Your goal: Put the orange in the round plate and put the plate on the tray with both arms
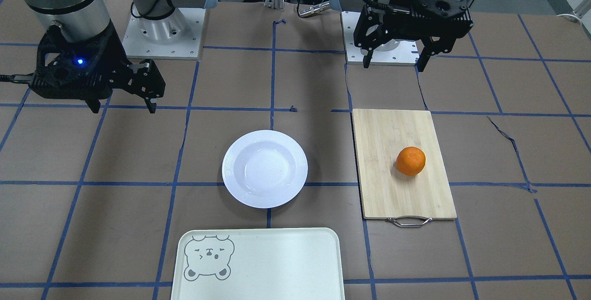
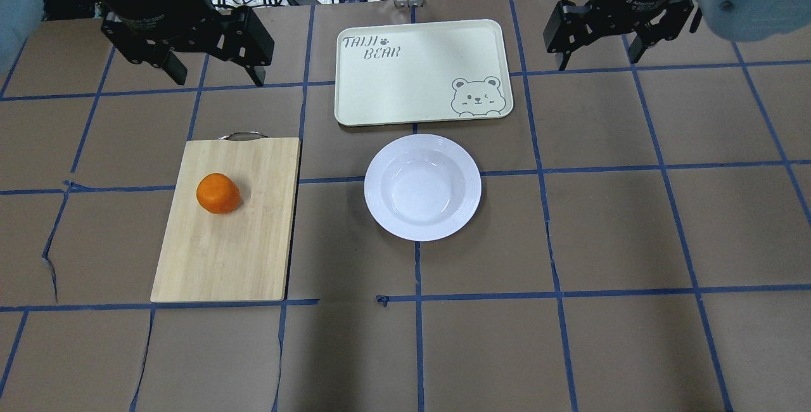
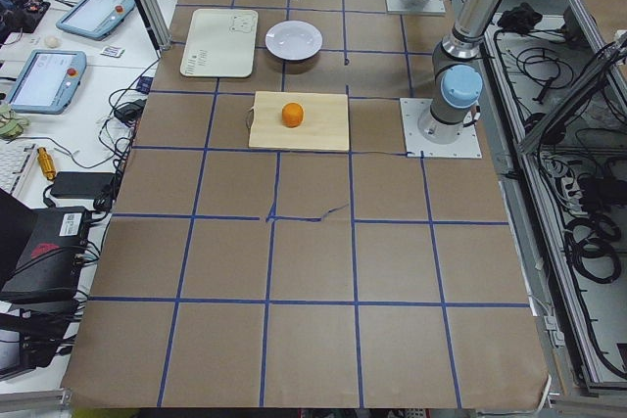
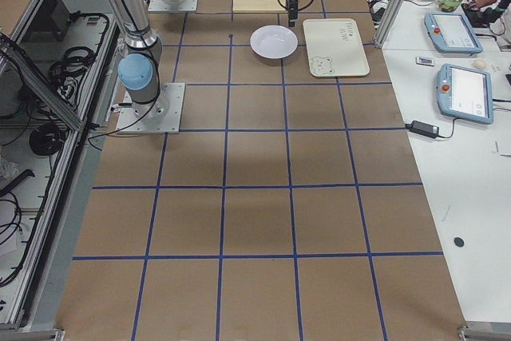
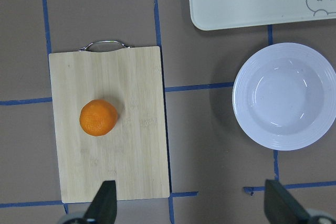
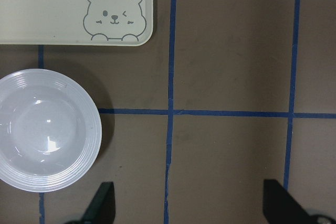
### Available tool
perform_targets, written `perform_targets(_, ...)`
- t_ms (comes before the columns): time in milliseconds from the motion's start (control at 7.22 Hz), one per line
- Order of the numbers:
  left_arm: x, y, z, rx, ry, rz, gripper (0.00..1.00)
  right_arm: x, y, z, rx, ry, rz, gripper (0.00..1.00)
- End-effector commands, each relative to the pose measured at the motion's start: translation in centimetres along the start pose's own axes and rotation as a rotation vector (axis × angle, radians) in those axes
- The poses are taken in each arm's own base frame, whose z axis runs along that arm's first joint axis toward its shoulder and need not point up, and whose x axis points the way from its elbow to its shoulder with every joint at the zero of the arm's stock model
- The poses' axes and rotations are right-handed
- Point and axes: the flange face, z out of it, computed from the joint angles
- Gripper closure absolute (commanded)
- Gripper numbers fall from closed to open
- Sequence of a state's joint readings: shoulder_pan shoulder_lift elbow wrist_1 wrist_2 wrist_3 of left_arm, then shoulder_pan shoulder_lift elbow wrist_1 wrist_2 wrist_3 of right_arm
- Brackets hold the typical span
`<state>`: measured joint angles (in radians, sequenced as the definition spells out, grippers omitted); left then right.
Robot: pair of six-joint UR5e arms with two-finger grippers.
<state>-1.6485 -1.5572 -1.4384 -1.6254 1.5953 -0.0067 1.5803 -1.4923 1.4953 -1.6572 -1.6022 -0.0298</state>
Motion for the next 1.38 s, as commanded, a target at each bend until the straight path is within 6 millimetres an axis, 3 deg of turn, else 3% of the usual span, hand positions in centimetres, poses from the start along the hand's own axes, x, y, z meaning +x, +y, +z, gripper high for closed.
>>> perform_targets(0,-0.7,0.0,0.2,-0.002,-0.072,0.001,0.00,-0.2,0.0,0.2,-0.002,-0.004,-0.001,0.00)
perform_targets(277,-1.3,-0.2,2.3,-0.046,-0.076,-0.007,0.00,0.0,0.0,0.3,-0.002,-0.005,0.002,0.00)
perform_targets(554,-3.8,-0.1,7.9,-0.157,-0.074,-0.051,0.00,0.0,0.0,0.3,-0.003,-0.005,0.002,0.00)
perform_targets(831,-8.5,-0.9,16.1,-0.168,-0.073,-0.069,0.00,0.0,0.0,0.3,-0.005,-0.005,0.002,0.00)
perform_targets(1108,-12.5,-0.9,24.6,-0.184,-0.085,0.032,0.00,0.0,0.0,0.3,-0.004,-0.005,0.002,0.00)
perform_targets(1246,-12.8,-0.3,28.4,-0.254,-0.091,0.033,0.00,0.0,0.0,0.3,-0.004,-0.005,0.002,0.00)
